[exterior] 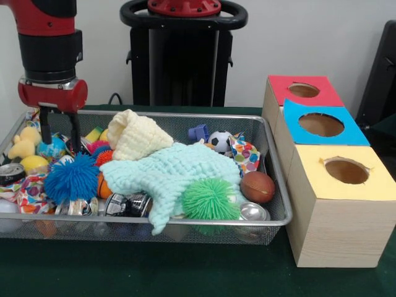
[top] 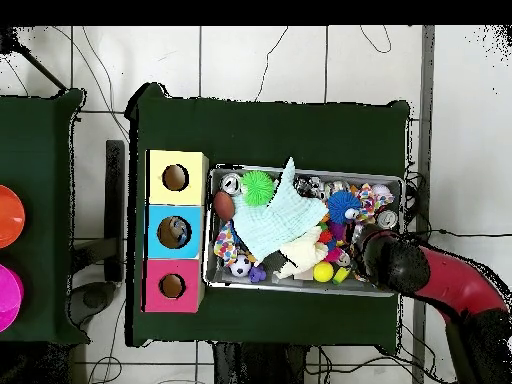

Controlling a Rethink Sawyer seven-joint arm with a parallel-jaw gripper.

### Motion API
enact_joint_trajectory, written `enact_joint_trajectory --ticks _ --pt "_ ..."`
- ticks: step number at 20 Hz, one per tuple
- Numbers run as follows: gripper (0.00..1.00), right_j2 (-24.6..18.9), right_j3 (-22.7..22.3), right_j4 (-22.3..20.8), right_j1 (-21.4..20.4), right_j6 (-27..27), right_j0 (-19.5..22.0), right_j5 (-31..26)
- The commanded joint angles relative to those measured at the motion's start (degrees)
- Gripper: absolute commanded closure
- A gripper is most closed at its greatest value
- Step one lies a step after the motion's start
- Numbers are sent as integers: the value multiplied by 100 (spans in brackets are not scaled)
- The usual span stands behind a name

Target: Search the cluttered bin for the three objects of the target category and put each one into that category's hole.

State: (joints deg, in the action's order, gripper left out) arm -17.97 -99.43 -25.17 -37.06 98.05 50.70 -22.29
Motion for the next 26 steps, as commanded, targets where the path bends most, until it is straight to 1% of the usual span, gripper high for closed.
enact_joint_trajectory --ticks 1,6,12,18,22,26 --pt "0 -292 -135 170 188 466 31 248" --pt "0 -293 -89 204 211 501 1 250" --pt "0 -123 140 253 267 647 -226 146" --pt "0 -148 200 323 247 595 -387 -49" --pt "0 -207 91 333 202 540 -421 -15" --pt "0 -228 212 347 285 503 -463 10"
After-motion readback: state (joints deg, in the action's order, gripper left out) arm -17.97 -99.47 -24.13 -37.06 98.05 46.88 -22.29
